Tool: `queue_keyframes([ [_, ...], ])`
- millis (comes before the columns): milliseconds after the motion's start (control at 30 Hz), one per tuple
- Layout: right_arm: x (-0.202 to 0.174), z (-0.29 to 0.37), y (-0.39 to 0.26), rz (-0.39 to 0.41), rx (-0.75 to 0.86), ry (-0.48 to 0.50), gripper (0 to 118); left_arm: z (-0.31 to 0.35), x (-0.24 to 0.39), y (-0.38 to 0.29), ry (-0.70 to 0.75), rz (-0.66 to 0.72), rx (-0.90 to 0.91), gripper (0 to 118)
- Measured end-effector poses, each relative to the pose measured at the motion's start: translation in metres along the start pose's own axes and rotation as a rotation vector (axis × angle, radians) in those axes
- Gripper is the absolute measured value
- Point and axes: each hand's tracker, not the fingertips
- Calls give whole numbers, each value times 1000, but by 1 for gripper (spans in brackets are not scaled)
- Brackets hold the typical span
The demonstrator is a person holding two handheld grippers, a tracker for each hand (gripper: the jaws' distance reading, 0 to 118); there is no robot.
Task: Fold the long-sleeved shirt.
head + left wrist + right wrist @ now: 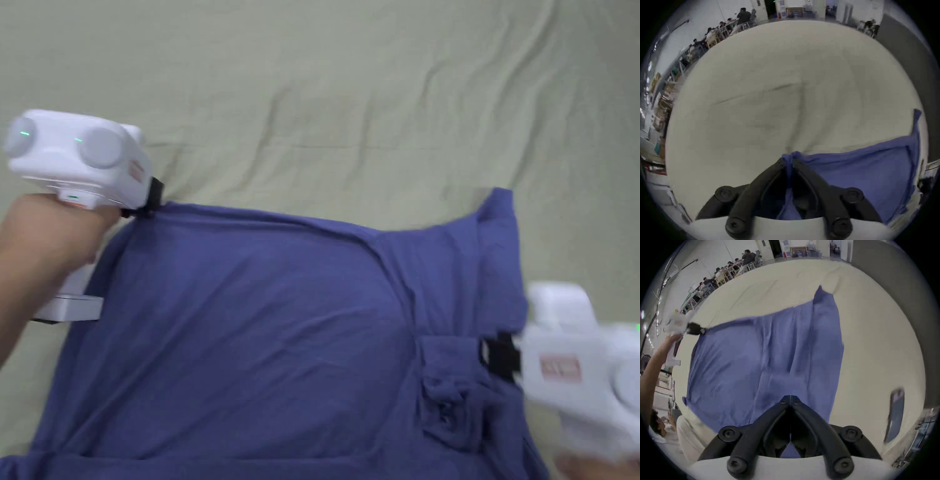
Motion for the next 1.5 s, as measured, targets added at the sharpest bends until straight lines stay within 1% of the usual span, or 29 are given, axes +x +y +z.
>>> queue_keyframes([
  [67, 14, -18, 49, 5, 13, 17, 2, 7, -7, 1, -97, 77, 19, 1],
  [100, 23, -31, 77, -13, 10, 22, 7, 12, -8, -4, -104, 93, 44, 2],
  [133, 32, -44, 99, -45, -37, 47, 46, 17, -10, -5, -91, 89, 48, 1],
  [167, 43, -62, 124, -104, -107, 80, 96, 22, -12, -4, -92, 85, 55, 1],
  [200, 50, -78, 141, -162, -185, 90, 118, 27, -13, -4, -93, 82, 62, 1],
  [233, 58, -90, 151, -247, -201, 121, 114, 30, -15, -4, -90, 78, 74, 2],
  [267, 62, -106, 168, -324, -221, 93, 114, 34, -17, -4, -92, 78, 79, 1],
  [300, 63, -119, 178, -335, -252, 10, 114, 37, -17, -3, -92, 77, 85, 1],
  [333, 65, -116, 186, -334, -261, -31, 114, 39, -18, -2, -93, 74, 89, 1],
  [400, 60, -125, 197, -328, -254, -57, 113, 43, -12, -7, -71, 43, 110, 1],
  [433, 61, -129, 198, -346, -265, -55, 108, 42, -12, -6, -64, 33, 111, 1],
  [467, 57, -134, 198, -341, -331, -71, 95, 42, -12, -6, -61, 20, 109, 2],
  [500, 49, -135, 195, -314, -345, -88, 88, 43, -11, -7, -46, 15, 118, 1],
  [533, 40, -133, 195, -222, -339, -169, 77, 43, -12, -7, -48, 20, 116, 1],
  [567, 31, -127, 194, -156, -283, -165, 59, 44, -14, -7, -52, 24, 115, 1],
  [633, 18, -118, 195, -111, -274, -74, 37, 45, -18, -8, -54, 31, 118, 1],
  [667, 12, -112, 193, -82, -261, -125, 13, 46, -19, -8, -47, 24, 119, 1],
  [700, 9, -109, 191, -23, -252, -139, 13, 48, -19, -9, -40, 19, 120, 1],
  [733, 10, -100, 188, 7, -250, -126, 13, 50, -21, -10, -39, 17, 125, 1],
  [800, 18, -80, 182, -42, -196, -106, 13, 58, -25, -15, -70, 25, 134, 1],
  [833, 21, -65, 178, -48, -160, -66, 13, 63, -26, -18, -78, 29, 142, 1],
  [867, 23, -62, 182, -34, -168, -39, 13, 71, -28, -22, -89, 27, 157, 1],
  [933, 21, -27, 167, 13, -95, -19, 13, 86, -31, -35, -115, 16, 172, 1],
  [1033, 6, 35, 108, 41, 56, -19, 13, 115, -37, -64, -153, -3, 208, 1],
  [1133, -5, 77, 44, 52, 134, -8, 13, 143, -42, -105, -159, -25, 227, 1],
  [1233, -17, 91, -23, 52, 132, -29, 13, 161, -46, -158, -157, -56, 200, 2],
  [1333, -23, 83, -82, 27, 49, -39, 13, 165, -42, -210, -90, -79, 122, 1],
  [1433, -17, 62, -123, -58, -49, -2, 13, 154, -46, -251, -98, -52, 27, 2],
  [1500, -18, 46, -142, -53, -109, -6, 13, 140, -50, -272, -113, 17, -7, 2],
])
